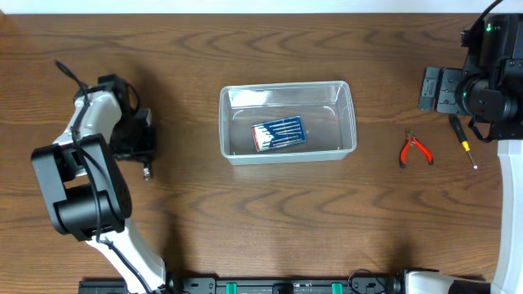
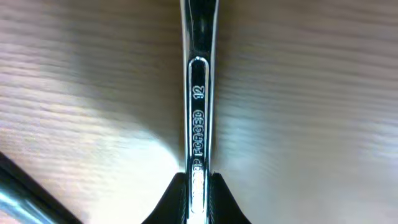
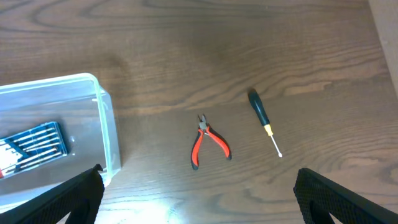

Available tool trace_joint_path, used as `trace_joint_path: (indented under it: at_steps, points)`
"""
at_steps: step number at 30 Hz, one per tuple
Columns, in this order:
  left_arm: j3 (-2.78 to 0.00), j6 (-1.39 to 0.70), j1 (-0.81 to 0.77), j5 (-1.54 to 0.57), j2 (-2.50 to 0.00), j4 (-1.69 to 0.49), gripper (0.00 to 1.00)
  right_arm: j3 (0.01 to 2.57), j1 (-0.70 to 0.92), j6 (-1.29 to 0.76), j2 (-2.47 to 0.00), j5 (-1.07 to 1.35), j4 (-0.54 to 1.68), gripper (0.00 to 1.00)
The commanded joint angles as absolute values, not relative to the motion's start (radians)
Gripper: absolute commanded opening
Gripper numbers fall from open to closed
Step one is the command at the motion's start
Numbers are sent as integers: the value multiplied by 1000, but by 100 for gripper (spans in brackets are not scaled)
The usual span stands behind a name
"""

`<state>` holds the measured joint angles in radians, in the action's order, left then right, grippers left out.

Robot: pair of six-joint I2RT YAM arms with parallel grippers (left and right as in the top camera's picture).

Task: Pack container
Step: 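Lift the wrench, place it in the container, open gripper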

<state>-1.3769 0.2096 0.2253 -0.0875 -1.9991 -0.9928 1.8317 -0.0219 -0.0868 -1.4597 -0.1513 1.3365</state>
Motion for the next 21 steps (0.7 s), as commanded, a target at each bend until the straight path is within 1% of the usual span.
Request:
trace_joint_path:
  at_steps: [1,5,7,11,14,17,21]
  points:
    - [-1525,217,140,-132,-1866,-1051,6,1836,-26,-73,-1462,-161,1333,99]
    - [-1664,289,-11,-121,-1749,-1113,5,1836,-26,-73,-1462,-161,1330,99]
    - [-1705,335,-102,-117,-1707,-1110,6,1836,-26,-73,-1462,-161,1330,99]
    - [-1712,493,-295,-117,-1680,-1066,6,1836,-26,-74,-1462,-160,1330,99]
    - [-1710,583,-422,-117,-1725,-1051,6,1836,-26,-73,-1462,-155,1330,99]
    - [-1710,654,-511,-117,-1803,-1049,6,1836,-25,-73,-1462,-153,1331,99]
    - [-1710,688,-562,-117,-1936,-1036,6,1836,-26,-73,-1462,-153,1333,99]
